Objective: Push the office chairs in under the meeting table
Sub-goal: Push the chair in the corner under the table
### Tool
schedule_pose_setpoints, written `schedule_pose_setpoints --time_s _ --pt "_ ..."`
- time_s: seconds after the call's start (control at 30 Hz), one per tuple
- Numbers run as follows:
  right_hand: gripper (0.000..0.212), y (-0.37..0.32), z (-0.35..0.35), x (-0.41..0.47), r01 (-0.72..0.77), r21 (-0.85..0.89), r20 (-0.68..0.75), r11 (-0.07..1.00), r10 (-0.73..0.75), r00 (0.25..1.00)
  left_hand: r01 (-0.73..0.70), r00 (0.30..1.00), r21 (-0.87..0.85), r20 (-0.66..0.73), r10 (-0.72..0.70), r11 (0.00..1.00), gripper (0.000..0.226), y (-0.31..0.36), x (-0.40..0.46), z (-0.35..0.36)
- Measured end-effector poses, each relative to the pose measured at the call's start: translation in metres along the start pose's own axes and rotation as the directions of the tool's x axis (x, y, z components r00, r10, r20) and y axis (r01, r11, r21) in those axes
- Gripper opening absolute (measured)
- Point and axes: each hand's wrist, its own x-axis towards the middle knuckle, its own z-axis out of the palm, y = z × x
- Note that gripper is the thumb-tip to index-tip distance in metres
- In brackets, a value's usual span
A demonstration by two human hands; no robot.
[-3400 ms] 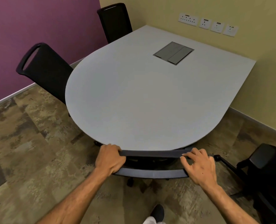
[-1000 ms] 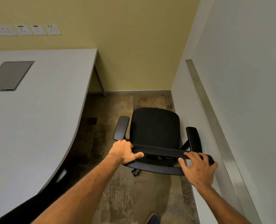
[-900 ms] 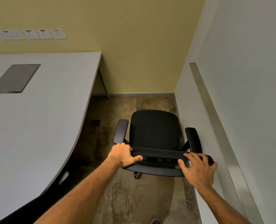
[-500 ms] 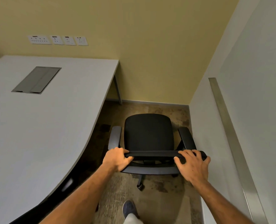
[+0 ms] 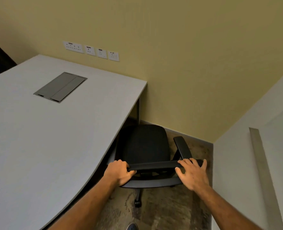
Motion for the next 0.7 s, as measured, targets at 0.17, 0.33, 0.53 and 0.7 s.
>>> schedule_pose_setpoints --time_s 0.17,0.33,0.53,0.7 --pt "0.06 -0.003 -0.024 0.083 0.157 -0.041 -0.036 0.987 -0.158 0.987 0.097 0.995 -0.028 -0.02 -0.098 0.995 0.062 -0.009 0.042 -0.009" --pt "0.059 0.009 -0.048 0.176 0.36 -0.083 -0.063 0.929 -0.365 0.929 0.235 0.969 -0.106 -0.059 -0.242 0.966 0.062 0.009 0.076 -0.013" --pt "0.06 0.03 -0.077 0.284 0.572 -0.129 0.01 0.81 -0.576 0.817 0.434 0.893 -0.172 -0.05 -0.448 0.884 0.064 0.061 0.115 -0.014" --pt "0.058 0.034 -0.1 0.359 0.693 -0.156 0.029 0.704 -0.698 0.716 0.55 0.809 -0.25 -0.077 -0.583 0.797 0.068 0.098 0.145 -0.021"
